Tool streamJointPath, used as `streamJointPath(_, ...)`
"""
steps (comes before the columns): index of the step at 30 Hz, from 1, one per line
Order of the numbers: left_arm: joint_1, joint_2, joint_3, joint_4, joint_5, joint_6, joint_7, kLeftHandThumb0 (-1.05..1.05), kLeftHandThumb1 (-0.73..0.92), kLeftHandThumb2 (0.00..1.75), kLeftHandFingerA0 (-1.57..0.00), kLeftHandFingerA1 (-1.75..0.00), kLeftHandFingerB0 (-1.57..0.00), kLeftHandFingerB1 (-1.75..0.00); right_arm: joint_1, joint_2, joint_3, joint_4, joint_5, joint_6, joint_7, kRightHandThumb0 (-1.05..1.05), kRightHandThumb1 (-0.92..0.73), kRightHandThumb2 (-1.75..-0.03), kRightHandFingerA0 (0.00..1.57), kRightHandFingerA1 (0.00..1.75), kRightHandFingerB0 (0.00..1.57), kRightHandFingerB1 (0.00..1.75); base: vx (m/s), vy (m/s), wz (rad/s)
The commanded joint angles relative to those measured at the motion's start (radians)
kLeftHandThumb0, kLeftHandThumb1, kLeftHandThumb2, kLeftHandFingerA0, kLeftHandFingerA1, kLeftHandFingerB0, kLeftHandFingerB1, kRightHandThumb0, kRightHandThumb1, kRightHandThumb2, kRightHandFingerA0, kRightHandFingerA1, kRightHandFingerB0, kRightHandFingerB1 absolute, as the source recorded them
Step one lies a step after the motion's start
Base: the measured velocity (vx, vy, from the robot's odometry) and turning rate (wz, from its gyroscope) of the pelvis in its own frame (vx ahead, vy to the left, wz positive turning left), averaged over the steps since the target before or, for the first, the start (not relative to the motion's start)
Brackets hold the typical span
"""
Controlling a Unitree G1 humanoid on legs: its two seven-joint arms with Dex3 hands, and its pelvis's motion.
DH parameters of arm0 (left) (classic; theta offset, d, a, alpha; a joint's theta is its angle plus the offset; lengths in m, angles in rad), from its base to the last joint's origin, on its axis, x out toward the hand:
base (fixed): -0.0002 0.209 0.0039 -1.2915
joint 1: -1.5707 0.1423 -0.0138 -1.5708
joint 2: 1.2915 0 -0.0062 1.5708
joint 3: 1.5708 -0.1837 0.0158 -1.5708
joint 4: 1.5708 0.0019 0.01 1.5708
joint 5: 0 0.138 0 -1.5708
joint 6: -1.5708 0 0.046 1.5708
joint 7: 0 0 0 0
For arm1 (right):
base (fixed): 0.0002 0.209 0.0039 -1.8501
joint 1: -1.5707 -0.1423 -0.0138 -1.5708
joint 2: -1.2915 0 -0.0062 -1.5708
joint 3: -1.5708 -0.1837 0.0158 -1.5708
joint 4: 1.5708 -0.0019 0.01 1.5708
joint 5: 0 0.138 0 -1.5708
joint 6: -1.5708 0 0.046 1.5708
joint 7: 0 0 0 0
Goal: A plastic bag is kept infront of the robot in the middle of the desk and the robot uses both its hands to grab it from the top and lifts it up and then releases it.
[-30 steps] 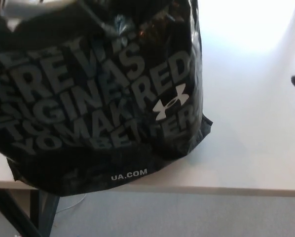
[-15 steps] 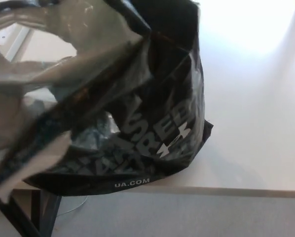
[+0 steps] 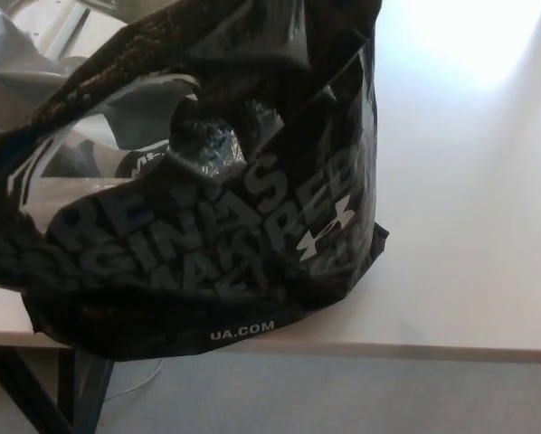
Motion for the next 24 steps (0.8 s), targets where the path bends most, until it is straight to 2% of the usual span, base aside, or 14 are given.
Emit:
streamJointPath(1,0.301,-0.156,-0.164,0.534,-0.301,-0.962,-0.25,-0.59,0.92,0.73,-0.22,-0.41,-0.09,-0.21,0.206,0.023,0.034,0.109,0.094,-0.568,0.141,-0.8,-0.55,-0.91,0.15,0.46,0.02,0.15,0.0,0.0,0.0)
streamJointPath(4,0.282,-0.145,-0.174,0.595,-0.324,-0.989,-0.257,-0.58,0.92,0.72,-0.19,-0.43,-0.11,-0.21,0.221,0.034,0.059,0.163,0.077,-0.59,0.136,-0.8,-0.54,-0.91,0.17,0.47,0.03,0.16,0.0,0.0,0.0)
streamJointPath(7,0.265,-0.126,-0.2,0.639,-0.371,-1.027,-0.275,-0.57,0.92,0.72,-0.2,-0.4,-0.11,-0.21,0.218,0.038,0.075,0.247,0.051,-0.651,0.127,-0.81,-0.55,-0.92,0.16,0.48,0.03,0.17,0.0,0.0,0.0)
streamJointPath(11,0.24,-0.106,-0.215,0.681,-0.43,-1.067,-0.293,-0.6,0.92,0.73,-0.19,-0.38,-0.09,-0.21,0.178,0.059,0.088,0.461,-0.003,-0.773,0.097,-0.8,-0.58,-0.93,0.15,0.46,0.03,0.17,0.0,0.0,0.0)
streamJointPath(13,0.202,-0.085,-0.218,0.729,-0.444,-1.101,-0.293,-0.59,0.92,0.71,-0.19,-0.36,-0.11,-0.21,0.163,0.064,0.042,0.554,-0.198,-0.803,-0.039,-0.9,-0.67,-1.02,0.16,0.44,0.06,0.2,0.0,0.0,0.0)
streamJointPath(14,0.188,-0.071,-0.221,0.757,-0.424,-1.128,-0.273,-0.3,0.66,1.18,0.0,-0.49,0.0,-0.49,0.153,0.058,0.05,0.567,-0.217,-0.775,-0.051,-0.88,-0.65,-1.03,0.17,0.46,0.02,0.18,0.0,0.0,0.0)
streamJointPath(16,0.174,-0.046,-0.232,0.792,-0.374,-1.181,-0.223,-0.3,0.66,1.18,0.0,-0.5,0.0,-0.48,0.131,0.056,0.078,0.57,-0.169,-0.721,-0.017,-0.93,-0.67,-1.02,0.19,0.46,0.04,0.15,0.0,0.0,0.0)
streamJointPath(17,0.167,-0.033,-0.242,0.799,-0.359,-1.204,-0.206,-0.3,0.67,1.18,0.0,-0.5,0.0,-0.48,0.12,0.051,0.084,0.565,-0.154,-0.706,-0.005,-0.84,-0.62,-0.98,0.15,0.46,0.04,0.19,0.0,0.0,0.0)
streamJointPath(18,0.165,-0.026,-0.248,0.805,-0.354,-1.216,-0.198,-0.3,0.67,1.18,0.0,-0.5,0.0,-0.48,0.116,0.049,0.085,0.568,-0.151,-0.707,-0.002,-0.84,-0.62,-0.98,0.15,0.46,0.04,0.19,0.0,0.0,0.0)
streamJointPath(19,0.155,-0.022,-0.263,0.814,-0.366,-1.215,-0.205,-0.58,0.92,0.72,-0.19,-0.32,-0.16,-0.28,0.079,0.049,0.075,0.614,-0.165,-0.752,-0.016,-0.81,-0.62,-0.98,0.15,0.48,0.02,0.21,0.0,0.0,0.0)
streamJointPath(22,0.129,-0.004,-0.259,0.835,-0.31,-1.262,-0.152,-0.56,0.92,0.74,-0.2,-0.34,-0.15,-0.28,0.046,0.044,0.08,0.638,-0.165,-0.723,-0.02,-0.83,-0.62,-0.97,0.12,0.48,0.03,0.19,0.0,0.0,0.0)
streamJointPath(24,0.133,-0.002,-0.255,0.824,-0.281,-1.252,-0.139,-0.61,0.92,0.74,-0.19,-0.34,-0.14,-0.28,0.041,0.037,0.091,0.632,-0.143,-0.65,-0.005,-0.81,-0.6,-0.99,0.08,0.46,0.0,0.19,0.0,0.0,0.0)
